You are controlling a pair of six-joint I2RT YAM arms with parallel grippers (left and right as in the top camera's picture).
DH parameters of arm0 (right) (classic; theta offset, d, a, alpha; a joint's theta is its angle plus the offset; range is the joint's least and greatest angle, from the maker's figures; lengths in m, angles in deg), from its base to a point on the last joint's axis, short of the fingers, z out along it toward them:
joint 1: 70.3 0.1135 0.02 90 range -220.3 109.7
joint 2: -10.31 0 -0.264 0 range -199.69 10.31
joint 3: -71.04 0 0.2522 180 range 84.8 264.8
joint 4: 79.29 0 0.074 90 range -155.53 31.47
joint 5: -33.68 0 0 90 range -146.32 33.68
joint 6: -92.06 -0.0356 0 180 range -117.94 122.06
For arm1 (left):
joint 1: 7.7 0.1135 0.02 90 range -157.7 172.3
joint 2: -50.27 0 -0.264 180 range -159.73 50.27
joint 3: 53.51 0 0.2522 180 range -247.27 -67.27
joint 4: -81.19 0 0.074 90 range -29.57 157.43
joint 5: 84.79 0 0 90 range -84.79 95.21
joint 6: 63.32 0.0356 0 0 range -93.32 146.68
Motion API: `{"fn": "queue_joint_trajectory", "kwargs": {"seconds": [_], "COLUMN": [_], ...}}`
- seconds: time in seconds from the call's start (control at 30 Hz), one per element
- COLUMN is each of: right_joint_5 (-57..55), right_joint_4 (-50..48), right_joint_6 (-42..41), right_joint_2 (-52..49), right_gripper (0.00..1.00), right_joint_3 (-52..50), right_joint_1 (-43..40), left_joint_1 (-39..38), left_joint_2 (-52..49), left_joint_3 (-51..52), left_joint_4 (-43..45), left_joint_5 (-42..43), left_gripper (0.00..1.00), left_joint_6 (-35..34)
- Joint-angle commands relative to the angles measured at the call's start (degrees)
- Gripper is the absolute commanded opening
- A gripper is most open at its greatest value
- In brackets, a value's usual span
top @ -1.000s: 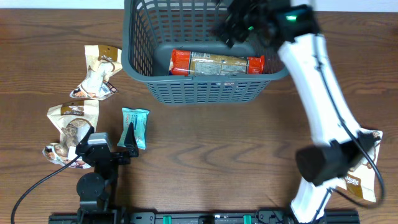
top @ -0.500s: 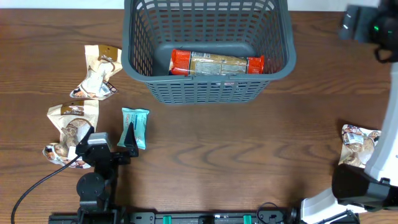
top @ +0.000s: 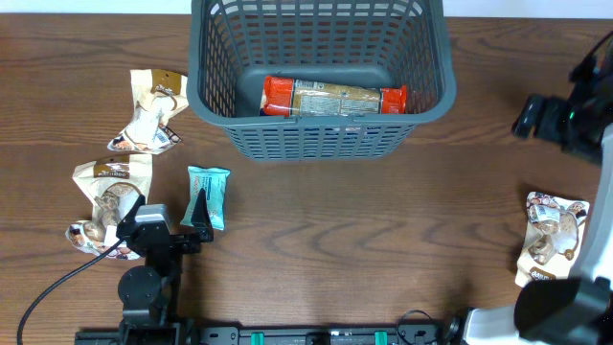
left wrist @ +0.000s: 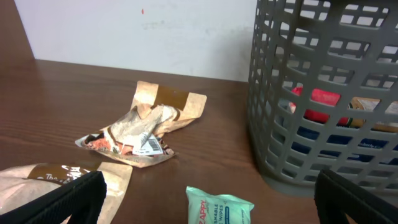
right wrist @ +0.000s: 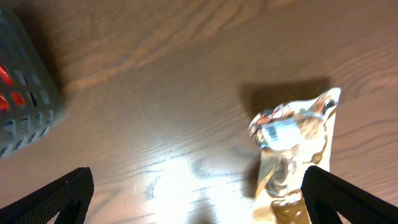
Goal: Pack container
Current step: 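Open the right gripper and move it back toward the mushroom pouch, then grasp the clear DRIED MUSHROOM pouch with the right gripper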
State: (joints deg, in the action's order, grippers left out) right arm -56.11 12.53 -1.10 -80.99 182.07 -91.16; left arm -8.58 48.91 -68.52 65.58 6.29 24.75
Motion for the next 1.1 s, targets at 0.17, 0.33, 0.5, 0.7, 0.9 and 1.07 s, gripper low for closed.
{"fn": "queue_joint_trajectory", "kwargs": {"seconds": [0.17, 0.33, 0.5, 0.7, 0.9, 1.07], "right_joint_5": [0.11, -0.20, -1.33, 2.47, 6.47, 4.98], "right_joint_4": [-5.88, -6.84, -7.91, -14.29, -27.45, -33.27], "right_joint_6": [-5.20, -5.68, -1.22, 4.94, 17.22, 26.23], "right_joint_2": [16.98, 22.34, 23.98, 23.96, 22.10, 18.18], "right_gripper": [0.99, 0.99, 0.99, 0.99, 0.99, 0.96], "right_joint_3": [-22.36, -29.07, -33.00, -37.66, -42.12, -43.60], "right_joint_1": [-5.05, -11.21, -18.47, -25.18, -27.12, -27.12], "left_joint_1": [-0.22, -0.22, -0.22, -0.22, -0.22, -0.22], "left_joint_2": [0.00, 0.00, 0.00, 0.00, 0.00, 0.00], "left_joint_3": [1.01, 1.01, 1.01, 1.01, 1.01, 1.01], "left_joint_4": [-2.19, -2.19, -2.19, -2.19, -2.19, -2.19], "left_joint_5": [-0.22, -0.22, -0.22, -0.24, -0.24, -0.26], "left_gripper": [0.99, 0.99, 0.99, 0.99, 0.99, 0.99], "left_joint_6": [-0.79, -0.79, -0.79, -0.79, -0.76, -0.76]}}
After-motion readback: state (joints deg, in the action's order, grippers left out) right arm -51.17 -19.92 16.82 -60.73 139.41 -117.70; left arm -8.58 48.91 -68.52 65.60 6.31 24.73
